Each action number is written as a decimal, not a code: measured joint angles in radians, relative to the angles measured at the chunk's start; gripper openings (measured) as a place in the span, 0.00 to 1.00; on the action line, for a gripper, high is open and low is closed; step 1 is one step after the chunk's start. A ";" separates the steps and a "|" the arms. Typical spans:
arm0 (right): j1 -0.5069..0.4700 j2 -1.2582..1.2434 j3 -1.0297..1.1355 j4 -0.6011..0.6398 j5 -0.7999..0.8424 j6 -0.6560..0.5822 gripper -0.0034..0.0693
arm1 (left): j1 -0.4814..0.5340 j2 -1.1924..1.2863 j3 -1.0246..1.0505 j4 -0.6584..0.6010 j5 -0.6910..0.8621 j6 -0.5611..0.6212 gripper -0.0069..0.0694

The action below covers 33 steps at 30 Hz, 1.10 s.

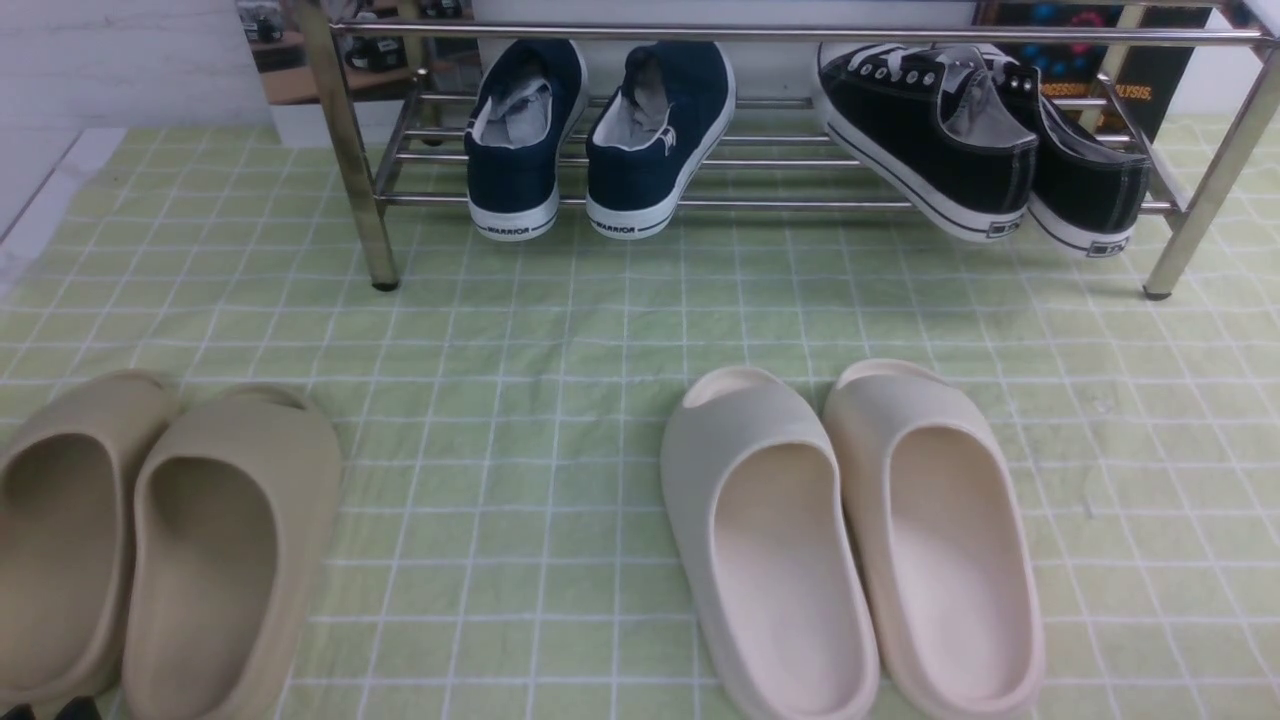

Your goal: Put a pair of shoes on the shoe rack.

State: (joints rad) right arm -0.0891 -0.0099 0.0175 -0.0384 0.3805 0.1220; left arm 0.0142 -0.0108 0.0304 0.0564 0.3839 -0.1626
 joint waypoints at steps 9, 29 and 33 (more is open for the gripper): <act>0.000 0.000 -0.001 0.000 0.000 0.000 0.07 | 0.000 0.000 0.000 0.000 0.000 0.000 0.40; 0.000 0.000 -0.001 0.000 0.000 0.000 0.10 | 0.000 0.000 0.000 0.000 0.000 0.000 0.40; 0.000 0.000 -0.001 0.000 0.000 0.000 0.10 | 0.000 0.000 0.000 0.000 0.000 0.000 0.40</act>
State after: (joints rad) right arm -0.0891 -0.0099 0.0168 -0.0384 0.3805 0.1220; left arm 0.0142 -0.0108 0.0304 0.0564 0.3839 -0.1626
